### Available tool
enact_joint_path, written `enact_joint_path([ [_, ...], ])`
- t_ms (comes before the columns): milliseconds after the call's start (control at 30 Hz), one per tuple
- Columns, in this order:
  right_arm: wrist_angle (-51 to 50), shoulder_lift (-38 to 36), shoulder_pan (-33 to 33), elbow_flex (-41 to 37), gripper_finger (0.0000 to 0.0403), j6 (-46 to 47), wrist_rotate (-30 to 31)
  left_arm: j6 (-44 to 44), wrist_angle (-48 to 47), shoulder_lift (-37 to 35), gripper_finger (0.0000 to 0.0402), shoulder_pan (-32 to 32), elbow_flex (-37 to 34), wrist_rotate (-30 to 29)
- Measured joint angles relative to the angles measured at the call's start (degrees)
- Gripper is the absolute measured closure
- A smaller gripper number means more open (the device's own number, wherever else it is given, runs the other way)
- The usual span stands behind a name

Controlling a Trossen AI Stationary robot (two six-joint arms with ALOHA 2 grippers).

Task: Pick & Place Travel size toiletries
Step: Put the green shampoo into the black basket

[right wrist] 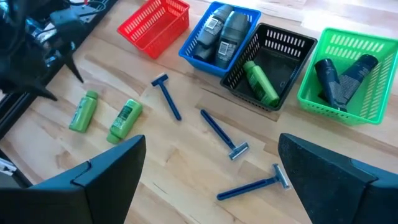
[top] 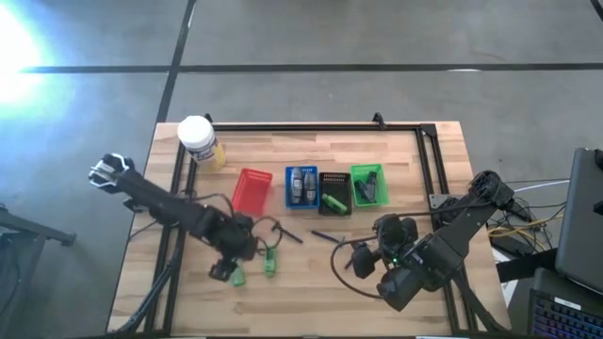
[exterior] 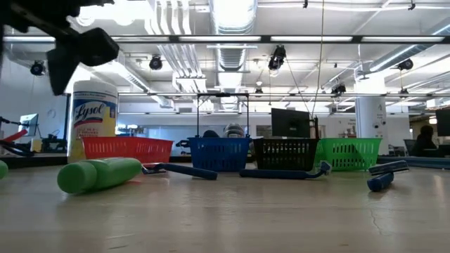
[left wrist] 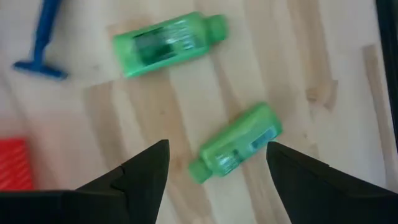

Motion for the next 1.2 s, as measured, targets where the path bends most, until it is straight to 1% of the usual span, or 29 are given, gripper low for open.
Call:
enact_joint_path([
  [100, 0.0, 0.0, 0.0, 0.0, 0.0039, 0.0, 0.0, 0.8, 4.3, 1.2, 0.0129, -3.0, -1.3, -3.5],
  [167, 0.1, 0.0, 0.0, 0.0, 0.0039, 0.1, 0.0, 4.6, 8.5, 1.8, 0.0129, -4.1, -1.9, -6.1],
  [333, 0.1, 0.0, 0.0, 0.0, 0.0039, -0.2, -0.1, 24.8, 16.7, 3.9, 0.0129, -4.8, -2.0, -8.1],
  [467, 0.3, 0.0, 0.0, 0.0, 0.0039, 0.3, -1.7, 38.8, 19.5, 7.0, 0.0129, -4.3, -2.0, -10.1],
  [667, 1.4, 0.0, 0.0, -0.1, 0.0039, 0.5, -4.6, 50.3, 20.2, 12.8, 0.0129, -4.3, -2.1, -9.4],
  [800, 2.4, 0.0, 0.0, -0.2, 0.0039, 0.5, -4.7, 53.0, 21.8, 14.9, 0.0129, -4.0, -2.1, -11.7],
  [933, 3.2, 0.0, 0.0, -0.3, 0.0039, 0.5, -4.7, 54.6, 23.2, 16.5, 0.0129, -3.7, -2.1, -10.2],
  [1100, 3.3, 0.0, 0.0, -0.6, 0.0039, 1.1, -4.6, 56.9, 24.3, 18.3, 0.0129, -3.4, -2.1, -10.1],
  [1200, 3.4, 0.0, 0.0, -0.9, 0.0039, 2.1, -4.6, 57.0, 24.1, 18.7, 0.0129, -2.6, -2.0, -12.2],
])
